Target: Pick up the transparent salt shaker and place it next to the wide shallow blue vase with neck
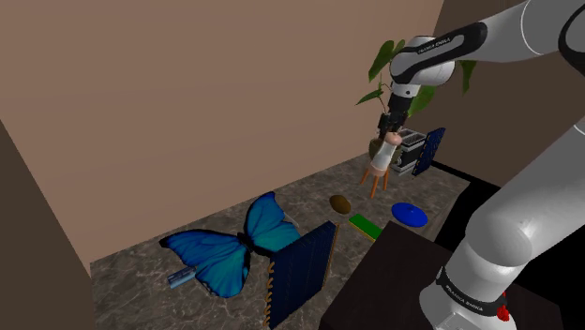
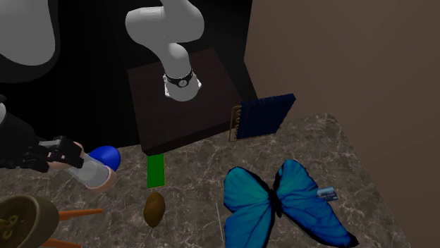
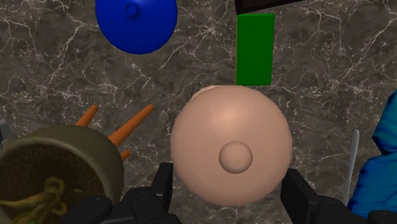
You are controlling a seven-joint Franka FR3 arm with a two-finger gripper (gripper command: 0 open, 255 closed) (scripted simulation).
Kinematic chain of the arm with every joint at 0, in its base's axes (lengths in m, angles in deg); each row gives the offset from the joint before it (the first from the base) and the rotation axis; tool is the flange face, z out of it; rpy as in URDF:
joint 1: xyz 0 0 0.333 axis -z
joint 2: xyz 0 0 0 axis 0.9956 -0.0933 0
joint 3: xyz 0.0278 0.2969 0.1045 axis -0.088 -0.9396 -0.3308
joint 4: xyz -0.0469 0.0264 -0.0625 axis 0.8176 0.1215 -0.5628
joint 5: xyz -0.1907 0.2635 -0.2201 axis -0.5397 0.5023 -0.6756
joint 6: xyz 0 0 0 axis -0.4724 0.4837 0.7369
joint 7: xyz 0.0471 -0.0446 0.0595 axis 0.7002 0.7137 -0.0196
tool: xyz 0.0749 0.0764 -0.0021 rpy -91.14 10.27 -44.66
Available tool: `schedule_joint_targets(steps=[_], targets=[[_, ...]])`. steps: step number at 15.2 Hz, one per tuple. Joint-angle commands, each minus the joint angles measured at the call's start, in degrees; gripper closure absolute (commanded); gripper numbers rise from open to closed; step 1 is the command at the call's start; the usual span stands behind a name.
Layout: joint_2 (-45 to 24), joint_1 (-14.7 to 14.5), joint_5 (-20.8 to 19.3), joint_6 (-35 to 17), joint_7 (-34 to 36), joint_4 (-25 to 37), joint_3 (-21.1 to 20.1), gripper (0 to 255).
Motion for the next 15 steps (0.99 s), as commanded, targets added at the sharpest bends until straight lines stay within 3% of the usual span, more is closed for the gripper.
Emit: schedule_joint_targets(steps=[1,15], targets=[[-0.47,0.05,0.14,-1.62,-0.3,-1.14,0.24,255],[-5.72,-0.23,2.44,-12.82,-2.43,-7.51,1.46,255]])
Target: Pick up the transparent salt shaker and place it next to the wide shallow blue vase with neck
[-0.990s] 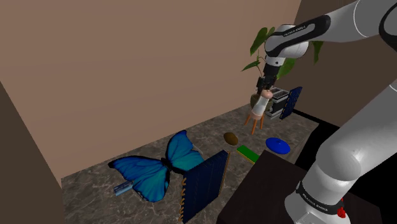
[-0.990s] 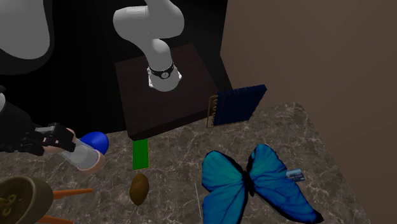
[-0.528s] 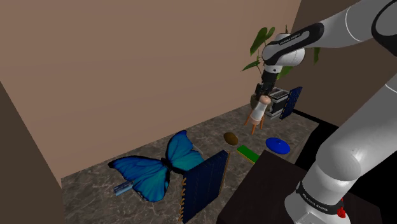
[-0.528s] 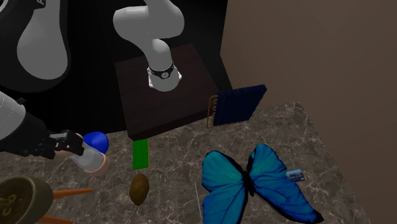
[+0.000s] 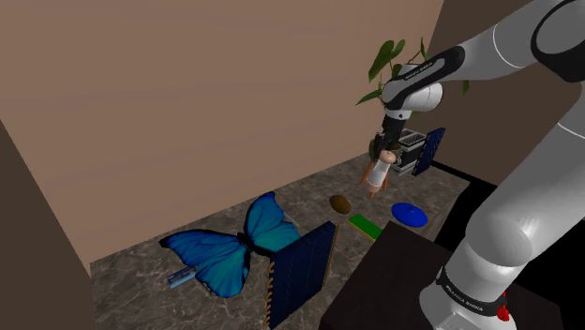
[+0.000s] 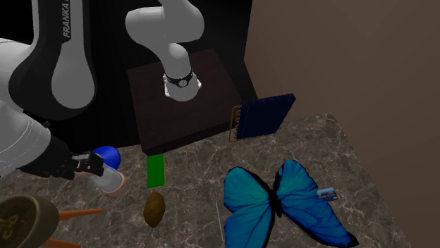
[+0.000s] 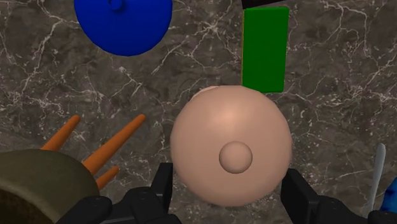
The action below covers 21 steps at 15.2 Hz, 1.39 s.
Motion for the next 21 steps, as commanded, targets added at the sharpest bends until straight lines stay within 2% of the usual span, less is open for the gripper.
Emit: schedule_joint_targets(steps=[1,11,21], targets=[[-0.89,-0.02,0.48,-1.59,-0.51,-0.73,0.21,255],[-6.6,-0.39,4.32,-9.6,-3.53,-3.66,0.73,255],[-13.71,-0.21,10.79,-17.21,-8.38,-5.17,-0.02,255]])
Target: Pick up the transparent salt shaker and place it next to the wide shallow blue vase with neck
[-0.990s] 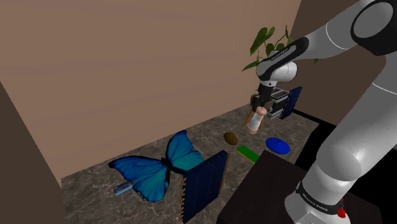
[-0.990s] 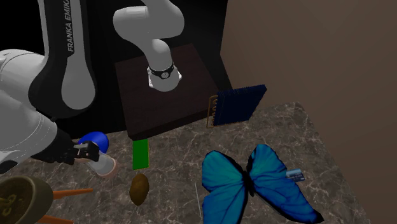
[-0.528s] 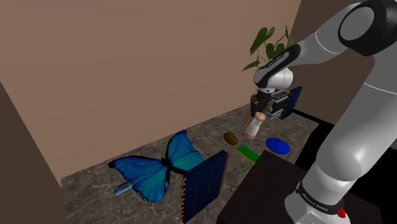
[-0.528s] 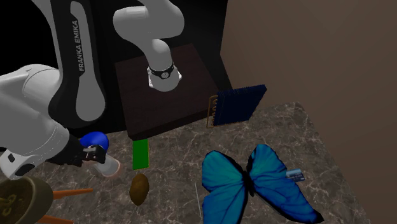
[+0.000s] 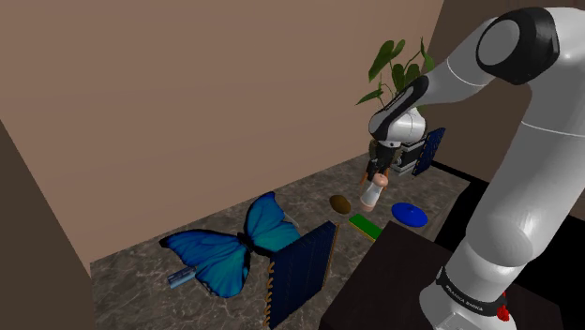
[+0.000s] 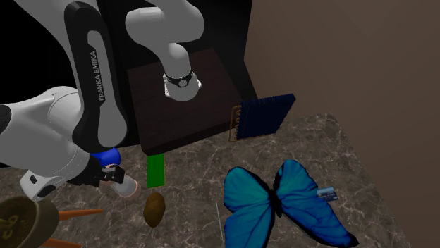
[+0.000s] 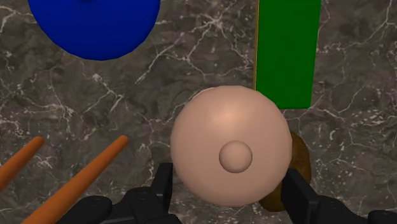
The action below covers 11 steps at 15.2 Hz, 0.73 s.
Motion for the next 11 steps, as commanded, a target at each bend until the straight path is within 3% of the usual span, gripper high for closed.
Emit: schedule_joint_targets(steps=[1,4,11], targets=[[-1.67,0.19,1.68,-1.45,-1.28,0.0,-0.35,255],[-4.55,0.72,4.77,-4.0,-3.57,-0.1,-1.33,255],[-4.55,0.78,4.75,-4.01,-3.55,-0.1,-1.39,255]])
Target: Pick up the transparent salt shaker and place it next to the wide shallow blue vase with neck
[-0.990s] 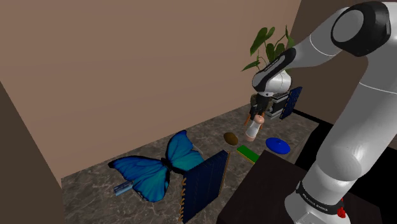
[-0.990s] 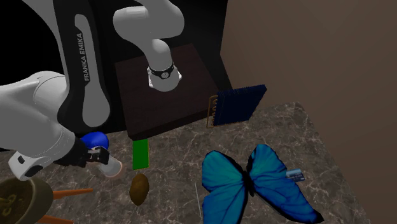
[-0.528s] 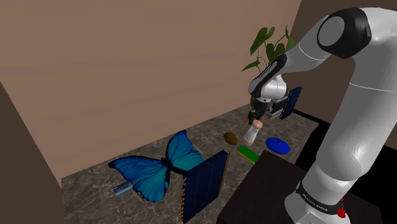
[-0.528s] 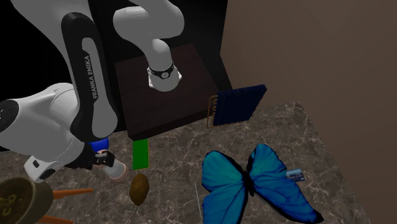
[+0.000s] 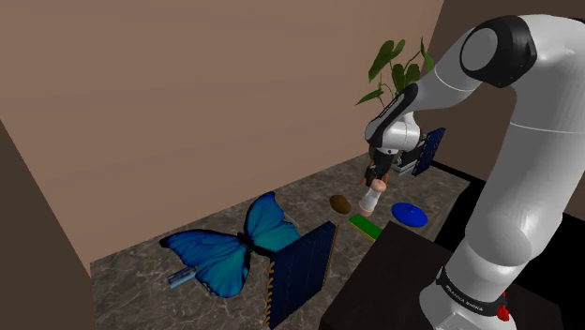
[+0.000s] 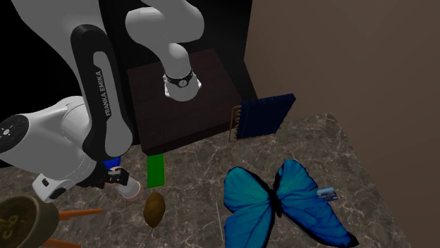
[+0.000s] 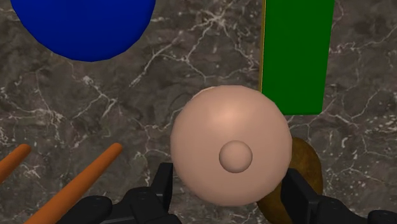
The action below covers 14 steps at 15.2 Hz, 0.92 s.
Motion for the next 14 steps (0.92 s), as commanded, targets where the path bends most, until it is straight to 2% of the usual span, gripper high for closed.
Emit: schedule_joint_targets(steps=[1,2,7,11,14], targets=[[-0.01,0.0,0.01,-0.01,-0.01,0.01,0.0,255],[-0.01,0.01,0.02,-0.01,-0.02,0.01,-0.01,0],[-0.01,0.0,0.01,-0.01,-0.01,0.01,0.0,0],[7.63,-1.18,-7.57,6.72,5.38,0.2,2.35,0],[7.64,-1.04,-7.58,6.71,5.39,0.2,2.21,0]])
